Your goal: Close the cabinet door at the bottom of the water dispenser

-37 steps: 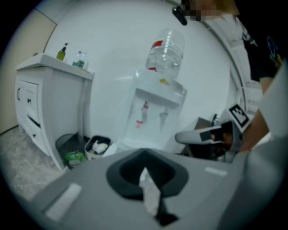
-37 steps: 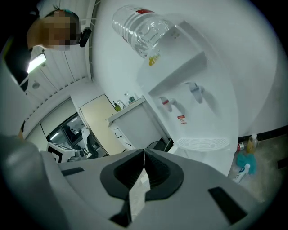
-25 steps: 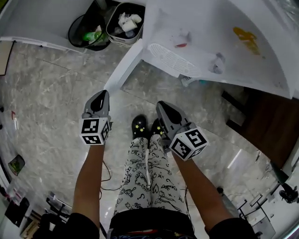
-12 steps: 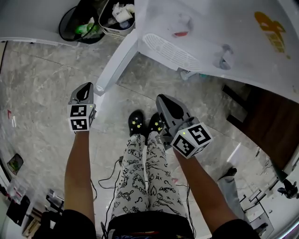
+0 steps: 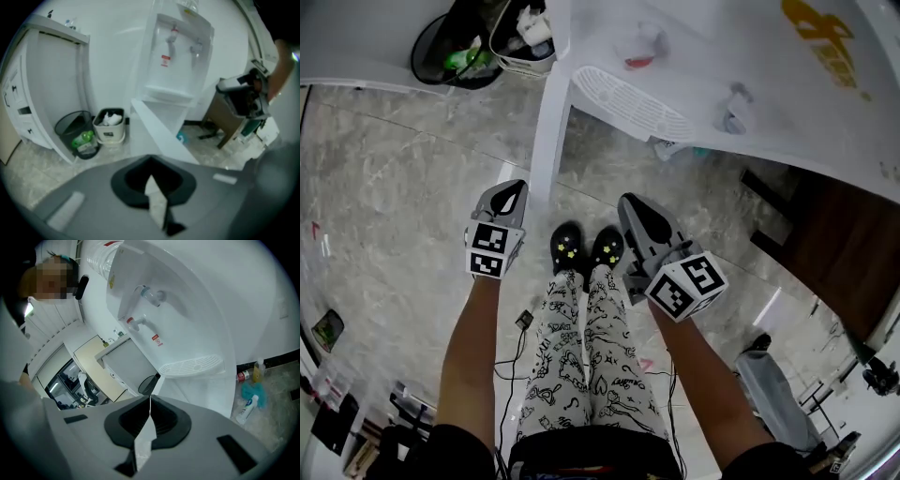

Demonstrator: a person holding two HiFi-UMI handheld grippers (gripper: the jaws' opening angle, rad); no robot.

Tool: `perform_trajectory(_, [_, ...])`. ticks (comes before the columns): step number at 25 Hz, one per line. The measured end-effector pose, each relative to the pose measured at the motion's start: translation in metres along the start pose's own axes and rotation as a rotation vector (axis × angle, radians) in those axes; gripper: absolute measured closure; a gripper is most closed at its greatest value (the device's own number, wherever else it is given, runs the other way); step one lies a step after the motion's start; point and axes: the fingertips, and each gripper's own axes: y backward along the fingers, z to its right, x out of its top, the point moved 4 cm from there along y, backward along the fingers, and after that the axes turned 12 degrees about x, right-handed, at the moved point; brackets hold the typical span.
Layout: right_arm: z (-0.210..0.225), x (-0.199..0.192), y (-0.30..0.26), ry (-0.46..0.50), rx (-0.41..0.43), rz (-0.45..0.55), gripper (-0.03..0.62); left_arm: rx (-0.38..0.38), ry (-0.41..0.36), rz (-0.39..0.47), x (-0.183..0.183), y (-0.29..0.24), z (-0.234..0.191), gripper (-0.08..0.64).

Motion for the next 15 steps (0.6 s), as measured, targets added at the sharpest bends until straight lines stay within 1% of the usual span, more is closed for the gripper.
perform_trajectory(4, [0.009, -0.001, 0.016, -0.036, -0.024, 0.026, 0.575, -0.116, 0.027, 0.046, 0.017, -0.014, 0.059, 0.565])
perform_trajectory(7, [0.011, 0.007, 0.025, -0.047, -0.020, 0.054, 0.575, -0.181, 0.045, 0.085, 0.040, -0.028, 0.090, 0.565])
perform_trajectory(11, [0.010, 0.018, 0.037, -0.024, 0.017, 0.068, 0.575, -0.222, 0.087, 0.127, 0.068, -0.050, 0.121, 0.565])
perform_trajectory(15, [0.011, 0.032, 0.052, -0.032, 0.019, 0.119, 0.575, -0.228, 0.131, 0.152, 0.086, -0.070, 0.140, 0.563])
